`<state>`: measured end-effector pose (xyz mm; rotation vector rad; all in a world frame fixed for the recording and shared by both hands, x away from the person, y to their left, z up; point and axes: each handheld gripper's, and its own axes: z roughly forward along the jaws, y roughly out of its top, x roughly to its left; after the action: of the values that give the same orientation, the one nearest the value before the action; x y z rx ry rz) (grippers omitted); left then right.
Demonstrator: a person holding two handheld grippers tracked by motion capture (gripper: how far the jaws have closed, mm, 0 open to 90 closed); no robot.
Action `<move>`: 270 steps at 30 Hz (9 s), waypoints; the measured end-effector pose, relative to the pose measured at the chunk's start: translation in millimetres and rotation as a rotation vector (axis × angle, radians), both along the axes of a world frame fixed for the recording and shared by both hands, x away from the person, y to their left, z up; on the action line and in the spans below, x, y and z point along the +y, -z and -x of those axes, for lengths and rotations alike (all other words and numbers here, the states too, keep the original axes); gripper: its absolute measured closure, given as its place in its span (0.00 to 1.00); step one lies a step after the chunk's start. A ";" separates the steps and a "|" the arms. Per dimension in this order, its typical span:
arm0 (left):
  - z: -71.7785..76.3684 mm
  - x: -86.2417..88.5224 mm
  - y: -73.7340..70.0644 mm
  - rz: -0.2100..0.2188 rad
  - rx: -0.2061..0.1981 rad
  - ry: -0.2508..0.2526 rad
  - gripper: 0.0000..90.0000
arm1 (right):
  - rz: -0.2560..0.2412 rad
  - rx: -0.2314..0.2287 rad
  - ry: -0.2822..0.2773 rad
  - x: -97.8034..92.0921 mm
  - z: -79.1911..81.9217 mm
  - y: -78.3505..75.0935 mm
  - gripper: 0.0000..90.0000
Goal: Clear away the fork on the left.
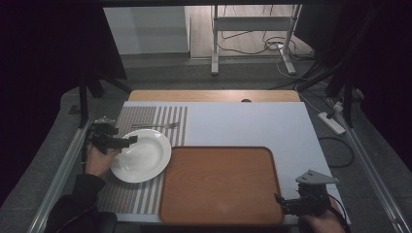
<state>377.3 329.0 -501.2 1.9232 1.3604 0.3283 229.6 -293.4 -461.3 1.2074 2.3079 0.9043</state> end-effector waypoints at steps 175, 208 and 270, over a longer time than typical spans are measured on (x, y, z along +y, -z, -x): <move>-121.0 -170.6 -9.1 -0.312 0.130 0.561 0.96 | 0.003 0.016 -0.029 0.9 -0.8 0.8 0.00; -56.9 -238.9 -22.2 -0.356 0.164 0.636 0.96 | 0.017 0.013 -0.046 2.8 -1.1 1.0 0.00; 58.8 -249.3 5.9 -0.277 0.225 0.625 0.99 | 0.044 0.013 -0.068 6.4 -1.3 1.4 0.00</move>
<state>318.5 79.7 -507.1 2.5600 0.8013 -0.0128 230.9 -287.0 -462.7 1.1267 2.3797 0.8661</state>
